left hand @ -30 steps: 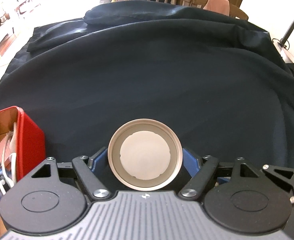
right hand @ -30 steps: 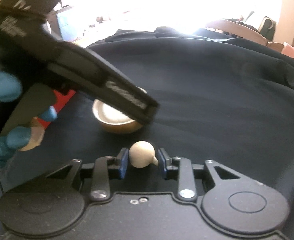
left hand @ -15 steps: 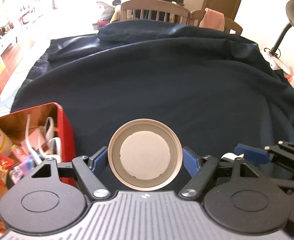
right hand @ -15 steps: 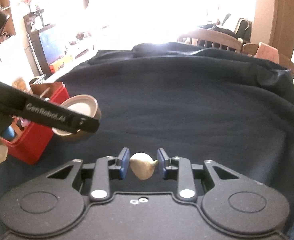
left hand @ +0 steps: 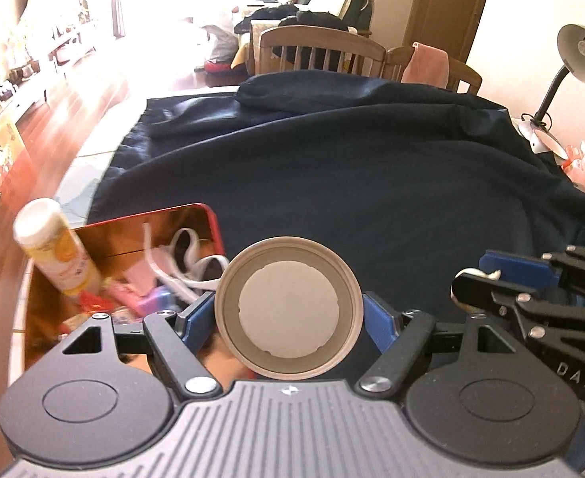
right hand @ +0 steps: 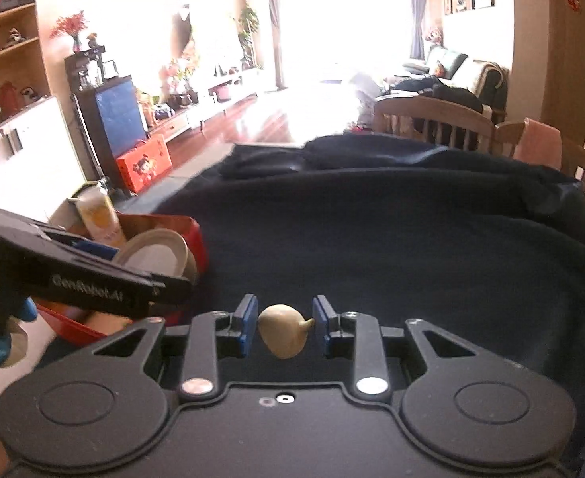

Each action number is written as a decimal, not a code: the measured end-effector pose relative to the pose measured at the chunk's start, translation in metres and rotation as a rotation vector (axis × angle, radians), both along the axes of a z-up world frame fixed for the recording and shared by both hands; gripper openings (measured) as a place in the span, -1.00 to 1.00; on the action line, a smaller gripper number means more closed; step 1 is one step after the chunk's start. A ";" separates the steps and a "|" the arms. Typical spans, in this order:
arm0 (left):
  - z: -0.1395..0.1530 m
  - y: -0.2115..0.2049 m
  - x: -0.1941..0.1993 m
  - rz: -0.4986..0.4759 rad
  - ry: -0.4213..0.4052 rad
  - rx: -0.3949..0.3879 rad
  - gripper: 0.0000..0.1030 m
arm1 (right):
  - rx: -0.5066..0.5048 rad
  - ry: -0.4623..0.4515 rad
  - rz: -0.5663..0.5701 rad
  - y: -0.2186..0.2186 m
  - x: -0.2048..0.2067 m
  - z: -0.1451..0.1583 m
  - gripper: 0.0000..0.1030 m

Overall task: Organize rigid objects
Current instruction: 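Carry the tan lid and cream ball over the red tin with both tools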

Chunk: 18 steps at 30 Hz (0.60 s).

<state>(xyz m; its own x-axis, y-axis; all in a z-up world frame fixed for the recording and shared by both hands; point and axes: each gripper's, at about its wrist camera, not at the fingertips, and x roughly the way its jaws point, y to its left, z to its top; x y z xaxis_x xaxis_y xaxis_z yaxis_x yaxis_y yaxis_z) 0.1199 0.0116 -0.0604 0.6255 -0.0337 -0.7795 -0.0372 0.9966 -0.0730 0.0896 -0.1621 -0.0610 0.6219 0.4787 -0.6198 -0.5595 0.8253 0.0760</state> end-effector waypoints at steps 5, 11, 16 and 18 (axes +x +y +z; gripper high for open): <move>0.006 0.022 -0.015 0.014 -0.006 0.020 0.51 | 0.011 -0.012 0.021 0.023 -0.006 0.006 -0.42; 0.008 0.056 -0.028 0.040 -0.010 0.030 0.51 | 0.016 -0.022 0.055 0.055 -0.010 0.011 -0.42; 0.004 0.081 -0.035 0.052 -0.001 0.035 0.51 | 0.006 -0.026 0.086 0.081 -0.011 0.012 -0.42; 0.000 0.090 -0.035 0.058 0.010 0.037 0.51 | 0.000 -0.023 0.098 0.090 -0.010 0.011 -0.42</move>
